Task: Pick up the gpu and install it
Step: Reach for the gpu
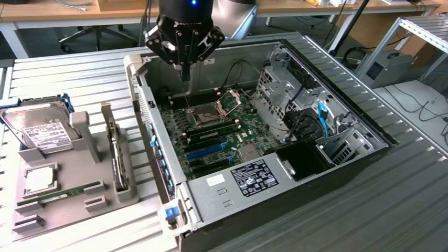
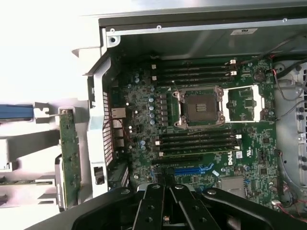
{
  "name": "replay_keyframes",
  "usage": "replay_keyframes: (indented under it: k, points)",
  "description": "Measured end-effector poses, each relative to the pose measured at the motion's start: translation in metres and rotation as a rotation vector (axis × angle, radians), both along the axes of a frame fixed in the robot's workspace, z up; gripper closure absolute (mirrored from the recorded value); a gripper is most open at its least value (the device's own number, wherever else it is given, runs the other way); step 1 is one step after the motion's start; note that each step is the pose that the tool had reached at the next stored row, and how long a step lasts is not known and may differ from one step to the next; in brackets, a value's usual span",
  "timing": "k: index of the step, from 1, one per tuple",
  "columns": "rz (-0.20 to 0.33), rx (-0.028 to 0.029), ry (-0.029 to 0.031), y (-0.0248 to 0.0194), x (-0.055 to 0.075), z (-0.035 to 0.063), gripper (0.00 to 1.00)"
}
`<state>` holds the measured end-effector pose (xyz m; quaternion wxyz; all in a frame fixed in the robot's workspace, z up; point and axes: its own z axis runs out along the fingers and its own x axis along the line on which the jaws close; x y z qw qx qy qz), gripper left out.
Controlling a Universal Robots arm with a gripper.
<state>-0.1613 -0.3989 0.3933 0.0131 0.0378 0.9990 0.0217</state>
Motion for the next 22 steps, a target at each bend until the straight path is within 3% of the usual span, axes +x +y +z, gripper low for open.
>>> replay_keyframes:
  k: [22]
  points:
    - [0.000, 0.0001, -0.0002, 0.0000, -0.067, -0.0002, 0.89]
